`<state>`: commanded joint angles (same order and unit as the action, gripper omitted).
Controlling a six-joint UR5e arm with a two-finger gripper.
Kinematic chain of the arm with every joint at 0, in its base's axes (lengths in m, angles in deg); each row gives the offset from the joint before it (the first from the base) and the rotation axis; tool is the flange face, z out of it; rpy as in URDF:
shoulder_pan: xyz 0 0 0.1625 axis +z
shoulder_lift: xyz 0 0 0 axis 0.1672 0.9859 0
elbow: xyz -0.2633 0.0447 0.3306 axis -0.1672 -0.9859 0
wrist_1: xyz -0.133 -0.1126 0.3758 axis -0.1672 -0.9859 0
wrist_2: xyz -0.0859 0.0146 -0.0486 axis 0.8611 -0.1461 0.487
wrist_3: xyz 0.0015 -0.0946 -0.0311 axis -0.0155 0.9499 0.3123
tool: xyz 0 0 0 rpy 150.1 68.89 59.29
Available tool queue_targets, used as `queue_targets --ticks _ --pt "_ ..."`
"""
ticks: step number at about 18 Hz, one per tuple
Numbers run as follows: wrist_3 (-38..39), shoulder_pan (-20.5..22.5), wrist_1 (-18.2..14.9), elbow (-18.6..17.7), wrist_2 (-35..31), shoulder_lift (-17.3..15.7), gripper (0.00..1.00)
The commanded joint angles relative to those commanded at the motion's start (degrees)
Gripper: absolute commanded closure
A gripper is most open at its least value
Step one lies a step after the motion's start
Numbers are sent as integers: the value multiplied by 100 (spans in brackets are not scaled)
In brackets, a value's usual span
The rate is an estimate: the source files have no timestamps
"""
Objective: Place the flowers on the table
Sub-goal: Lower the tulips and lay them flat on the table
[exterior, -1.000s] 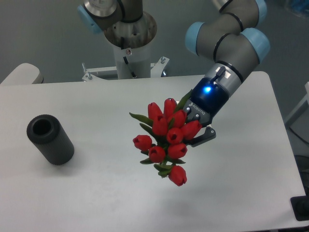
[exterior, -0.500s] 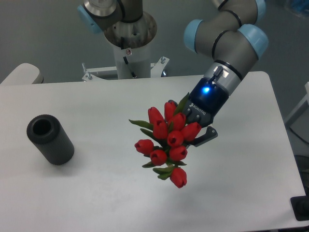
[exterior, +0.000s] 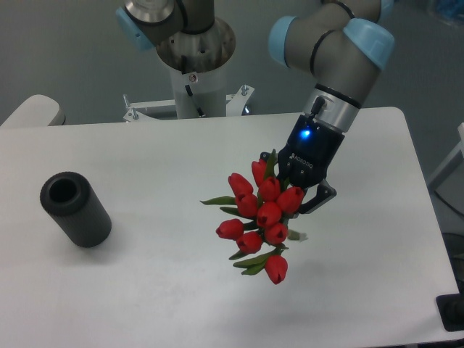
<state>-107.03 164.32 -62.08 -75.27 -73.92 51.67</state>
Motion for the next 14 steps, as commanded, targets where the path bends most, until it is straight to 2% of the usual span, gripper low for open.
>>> queue_targets --ticks 4,10,14 --pt "-282 -202 -18 -105 -905 -44 64" --pt "-705 -729 -9 -150 -2672 -9 64" --pt "-661 -1116 26 -447 -3236 52 64"
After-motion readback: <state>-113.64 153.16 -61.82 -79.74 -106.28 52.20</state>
